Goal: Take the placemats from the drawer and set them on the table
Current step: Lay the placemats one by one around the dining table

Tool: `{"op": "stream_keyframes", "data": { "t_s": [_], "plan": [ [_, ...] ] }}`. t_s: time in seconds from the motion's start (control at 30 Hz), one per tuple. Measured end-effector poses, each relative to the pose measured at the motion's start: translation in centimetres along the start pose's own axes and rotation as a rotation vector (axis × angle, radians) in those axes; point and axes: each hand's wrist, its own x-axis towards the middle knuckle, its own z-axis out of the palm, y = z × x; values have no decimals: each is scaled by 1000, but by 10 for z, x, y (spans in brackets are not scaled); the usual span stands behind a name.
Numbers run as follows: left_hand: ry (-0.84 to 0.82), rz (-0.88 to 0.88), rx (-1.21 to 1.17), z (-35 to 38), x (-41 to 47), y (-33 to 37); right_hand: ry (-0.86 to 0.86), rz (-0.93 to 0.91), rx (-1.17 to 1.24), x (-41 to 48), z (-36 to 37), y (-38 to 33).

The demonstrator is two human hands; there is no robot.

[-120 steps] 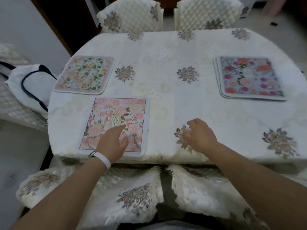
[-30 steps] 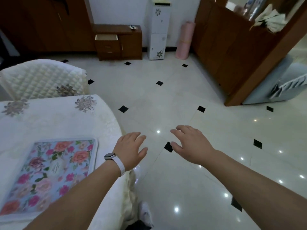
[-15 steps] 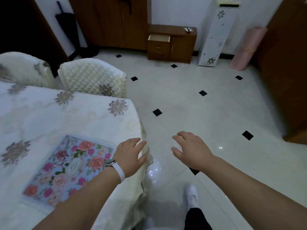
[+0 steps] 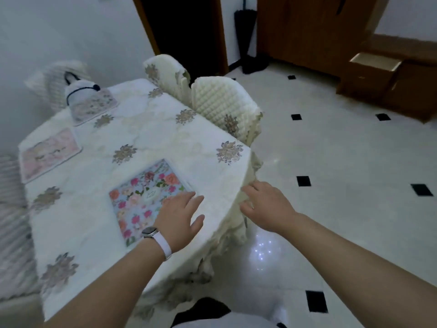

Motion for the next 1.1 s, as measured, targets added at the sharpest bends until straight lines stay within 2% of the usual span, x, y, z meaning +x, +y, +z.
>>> {"op": "stream_keyframes", "data": {
  "t_s": [0.1,0.23,0.43,0.6,0.8,0.97,1.1],
  "plan": [
    [47,-148,50,-16,-28,-16,-52,-139,-9,22,5,-18],
    [-19,-335,63,-19,-60,-39,-110,-237,-27,43,14,-38],
    [-56,-422,88,-12,-80,-72,-168,-333,-85,72,28,-55],
    [-35,-500,59,-2,-68,-111,-170,-348,-141,109,29,-64],
    [-26,-601,-96,31,-54,-156,-197,-357,-308,154,36,-79],
    [16,-672,-188,49,-56,-192,-244,-318,-354,180,49,-93],
    [-19,-830,-307,58,-62,-213,-309,-287,-367,196,63,-105]
  ]
}}
